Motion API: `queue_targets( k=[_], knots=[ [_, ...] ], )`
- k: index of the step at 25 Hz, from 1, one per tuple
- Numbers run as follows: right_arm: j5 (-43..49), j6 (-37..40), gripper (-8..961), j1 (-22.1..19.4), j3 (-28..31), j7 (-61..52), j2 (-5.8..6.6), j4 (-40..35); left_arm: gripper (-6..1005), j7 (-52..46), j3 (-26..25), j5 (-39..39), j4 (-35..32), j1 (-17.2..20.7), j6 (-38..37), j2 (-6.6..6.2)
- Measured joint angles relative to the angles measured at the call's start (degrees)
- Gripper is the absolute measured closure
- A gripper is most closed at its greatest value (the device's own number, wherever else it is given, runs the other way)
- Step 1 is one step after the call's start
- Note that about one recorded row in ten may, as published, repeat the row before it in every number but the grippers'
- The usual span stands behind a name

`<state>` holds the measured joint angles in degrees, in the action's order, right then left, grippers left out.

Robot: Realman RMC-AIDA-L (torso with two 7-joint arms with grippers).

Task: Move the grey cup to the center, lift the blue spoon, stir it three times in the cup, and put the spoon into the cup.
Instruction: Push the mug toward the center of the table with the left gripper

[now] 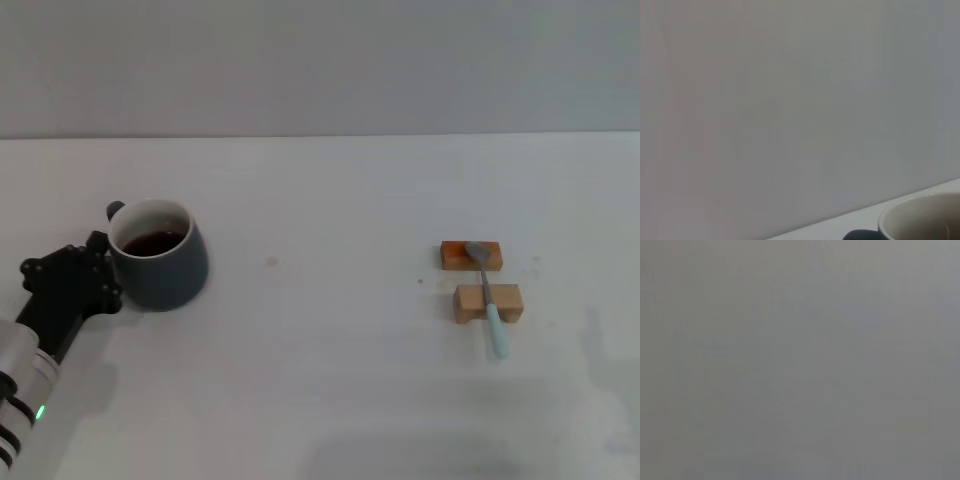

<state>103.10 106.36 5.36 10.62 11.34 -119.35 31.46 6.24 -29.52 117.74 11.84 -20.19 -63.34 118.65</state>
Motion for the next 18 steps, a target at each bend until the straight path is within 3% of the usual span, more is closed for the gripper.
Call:
queue_targets(
  k=[7, 18],
  knots=[
    [0.00, 0.00, 236, 0.33, -0.05, 0.00, 0.00, 0.17, 1000, 0.00, 4.53, 0.03, 3.02, -0.10, -0.15, 0.08],
    [0.04, -0.01, 236, 0.53, -0.65, 0.39, 0.00, 0.65, 1000, -0.04, 7.18, 0.04, 4.74, -0.38, -0.21, 0.19]
  ],
)
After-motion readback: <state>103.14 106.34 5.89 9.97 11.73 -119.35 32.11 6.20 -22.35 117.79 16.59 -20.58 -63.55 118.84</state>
